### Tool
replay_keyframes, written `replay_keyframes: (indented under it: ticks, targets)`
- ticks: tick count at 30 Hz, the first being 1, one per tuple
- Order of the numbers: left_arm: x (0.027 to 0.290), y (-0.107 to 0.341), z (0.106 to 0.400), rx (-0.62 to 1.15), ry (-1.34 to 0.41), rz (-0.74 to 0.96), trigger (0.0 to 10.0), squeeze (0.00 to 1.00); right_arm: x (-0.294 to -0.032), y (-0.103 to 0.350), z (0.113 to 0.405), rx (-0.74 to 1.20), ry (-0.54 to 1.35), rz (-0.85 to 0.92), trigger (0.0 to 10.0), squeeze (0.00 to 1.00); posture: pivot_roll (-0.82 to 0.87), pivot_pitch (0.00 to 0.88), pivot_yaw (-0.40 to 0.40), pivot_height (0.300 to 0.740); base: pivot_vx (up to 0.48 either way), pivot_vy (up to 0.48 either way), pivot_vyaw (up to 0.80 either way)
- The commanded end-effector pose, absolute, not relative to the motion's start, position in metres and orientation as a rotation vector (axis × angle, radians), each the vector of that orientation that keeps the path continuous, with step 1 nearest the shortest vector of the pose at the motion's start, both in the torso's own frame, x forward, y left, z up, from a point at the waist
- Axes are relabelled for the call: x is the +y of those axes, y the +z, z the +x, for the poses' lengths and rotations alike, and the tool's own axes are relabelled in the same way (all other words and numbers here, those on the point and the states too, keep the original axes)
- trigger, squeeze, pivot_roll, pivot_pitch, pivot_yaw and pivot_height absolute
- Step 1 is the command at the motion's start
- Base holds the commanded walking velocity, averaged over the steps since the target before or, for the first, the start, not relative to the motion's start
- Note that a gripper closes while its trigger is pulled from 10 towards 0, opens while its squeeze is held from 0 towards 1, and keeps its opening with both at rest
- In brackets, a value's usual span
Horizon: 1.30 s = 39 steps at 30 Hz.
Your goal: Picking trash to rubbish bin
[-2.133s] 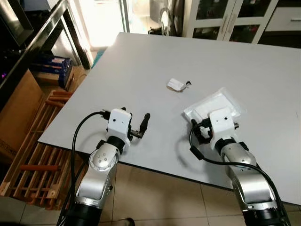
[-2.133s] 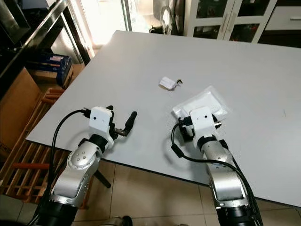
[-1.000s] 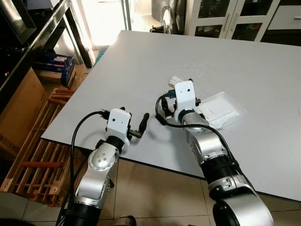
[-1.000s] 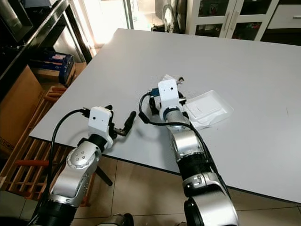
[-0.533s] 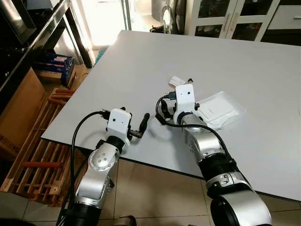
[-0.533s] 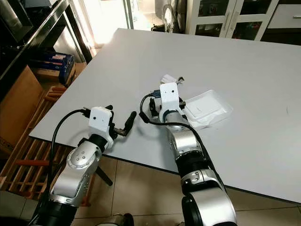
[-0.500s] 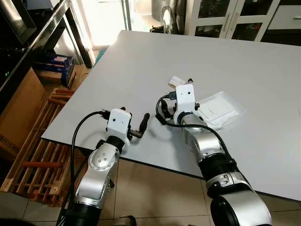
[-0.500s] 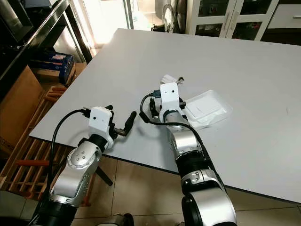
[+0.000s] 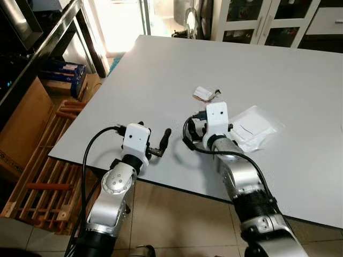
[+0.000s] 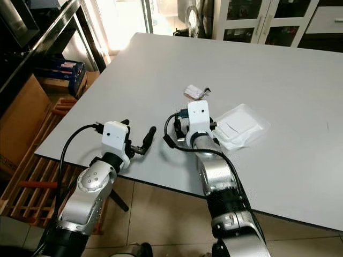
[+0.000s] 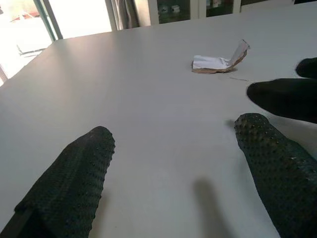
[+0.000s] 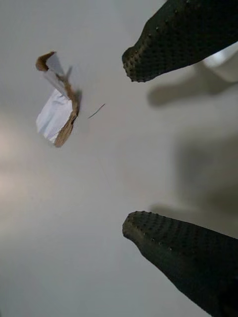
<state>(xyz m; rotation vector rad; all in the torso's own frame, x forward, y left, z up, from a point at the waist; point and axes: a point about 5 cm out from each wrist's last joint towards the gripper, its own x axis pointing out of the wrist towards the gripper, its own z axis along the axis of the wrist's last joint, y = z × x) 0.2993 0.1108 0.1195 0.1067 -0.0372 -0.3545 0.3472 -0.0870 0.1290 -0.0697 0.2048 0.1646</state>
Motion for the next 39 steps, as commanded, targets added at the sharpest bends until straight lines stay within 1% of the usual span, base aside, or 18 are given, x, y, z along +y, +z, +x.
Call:
replay_keyframes:
  ticks: [1, 8, 10, 14, 16, 19, 25, 30, 39]
  targets:
    - [0.111, 0.118, 0.3, -0.029, -0.353, 0.118, 10.0, 0.0, -0.087, 0.128, 0.343, 0.221, 0.177, -0.083, 10.0, 0.0, 0.01, 0.104, 0.076, 0.74, 0.0, 0.0, 0.0]
    - [0.111, 0.118, 0.301, -0.03, -0.352, 0.118, 10.0, 0.0, -0.097, 0.139, 0.327, 0.179, 0.184, -0.115, 10.0, 0.0, 0.01, 0.104, 0.076, 0.74, 0.0, 0.0, 0.0]
    - [0.111, 0.118, 0.301, -0.031, -0.353, 0.117, 10.0, 0.0, -0.104, 0.142, 0.32, 0.174, 0.179, -0.122, 10.0, 0.0, 0.0, 0.103, 0.083, 0.74, 0.0, 0.0, 0.0]
    - [0.111, 0.118, 0.301, -0.031, -0.355, 0.117, 10.0, 0.0, -0.108, 0.143, 0.316, 0.177, 0.174, -0.123, 10.0, 0.0, 0.0, 0.104, 0.085, 0.74, 0.0, 0.0, 0.0]
    - [0.111, 0.118, 0.302, -0.031, -0.357, 0.117, 10.0, 0.0, -0.113, 0.143, 0.312, 0.184, 0.164, -0.127, 10.0, 0.0, -0.01, 0.103, 0.087, 0.74, 0.0, 0.0, 0.0]
    - [0.11, 0.118, 0.303, -0.031, -0.365, 0.119, 10.0, 0.0, -0.131, 0.139, 0.293, 0.222, 0.122, -0.139, 10.0, 0.0, -0.02, 0.103, 0.093, 0.74, 0.0, 0.0, 0.0]
    - [0.109, 0.118, 0.304, -0.03, -0.372, 0.12, 10.0, 0.0, -0.146, 0.134, 0.28, 0.255, 0.07, -0.172, 10.0, 0.0, -0.03, 0.104, 0.097, 0.74, 0.0, 0.0, 0.0]
    - [0.108, 0.118, 0.304, -0.03, -0.375, 0.119, 10.0, 0.0, -0.143, 0.134, 0.284, 0.245, 0.076, -0.229, 10.0, 0.0, -0.03, 0.105, 0.097, 0.74, 0.0, 0.0, 0.0]
    - [0.111, 0.118, 0.303, -0.031, -0.361, 0.121, 10.0, 0.0, -0.132, 0.135, 0.282, 0.269, 0.166, -0.216, 10.0, 0.0, -0.01, 0.103, 0.088, 0.74, 0.0, 0.0, 0.0]
